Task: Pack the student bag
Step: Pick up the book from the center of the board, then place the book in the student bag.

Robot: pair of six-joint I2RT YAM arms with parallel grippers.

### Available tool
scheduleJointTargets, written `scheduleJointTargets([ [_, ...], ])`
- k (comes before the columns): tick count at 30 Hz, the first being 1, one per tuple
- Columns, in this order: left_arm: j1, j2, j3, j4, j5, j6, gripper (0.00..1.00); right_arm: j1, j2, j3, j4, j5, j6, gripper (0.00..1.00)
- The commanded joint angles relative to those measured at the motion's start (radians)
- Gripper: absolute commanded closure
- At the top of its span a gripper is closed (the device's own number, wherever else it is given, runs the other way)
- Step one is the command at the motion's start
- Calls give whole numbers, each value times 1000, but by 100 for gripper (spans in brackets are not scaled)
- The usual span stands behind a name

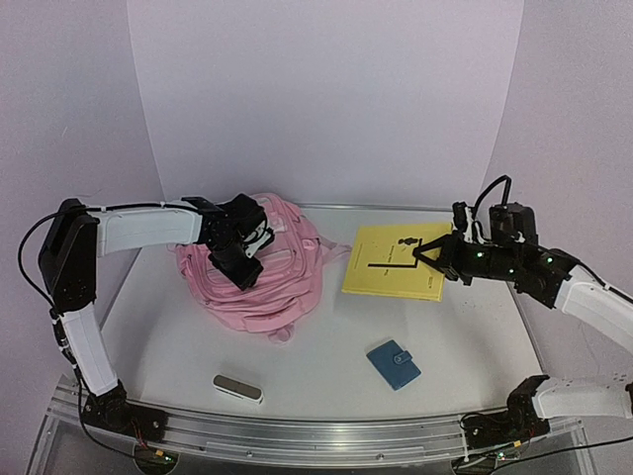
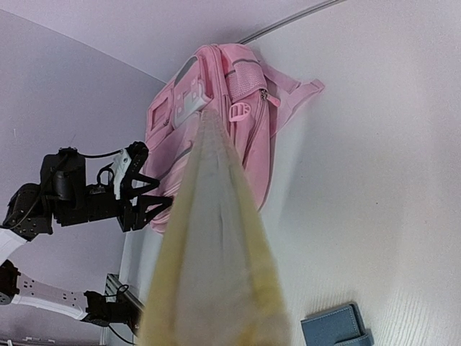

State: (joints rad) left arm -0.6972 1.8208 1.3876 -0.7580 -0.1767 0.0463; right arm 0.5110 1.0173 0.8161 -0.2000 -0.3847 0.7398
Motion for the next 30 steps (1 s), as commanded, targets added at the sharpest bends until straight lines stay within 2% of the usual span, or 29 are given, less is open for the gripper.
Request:
scheduleJointTargets([
  [1,2,7,37,25,-79,0,55,-3,-39,11,107,-3,18,100],
  [5,2,1,48,25,-94,4,81,-3,-35,7,107,-9,37,100],
  [9,2,-91,33,86,-53,8,99,-3,-19,-5,118,-41,82,100],
  [13,2,-198,27,151,18,30,100,-2,4,-40,185,-95,134,100],
  [18,2,-264,96,145,162,40,100,14,31,-103,330,-147,239,100],
  [25,-4,-292,159,155,377,12,100,115,99,-113,464,-108,344,100],
  [30,-9,-315,122,240,507,-36,100,194,197,-121,659,-74,441,100],
])
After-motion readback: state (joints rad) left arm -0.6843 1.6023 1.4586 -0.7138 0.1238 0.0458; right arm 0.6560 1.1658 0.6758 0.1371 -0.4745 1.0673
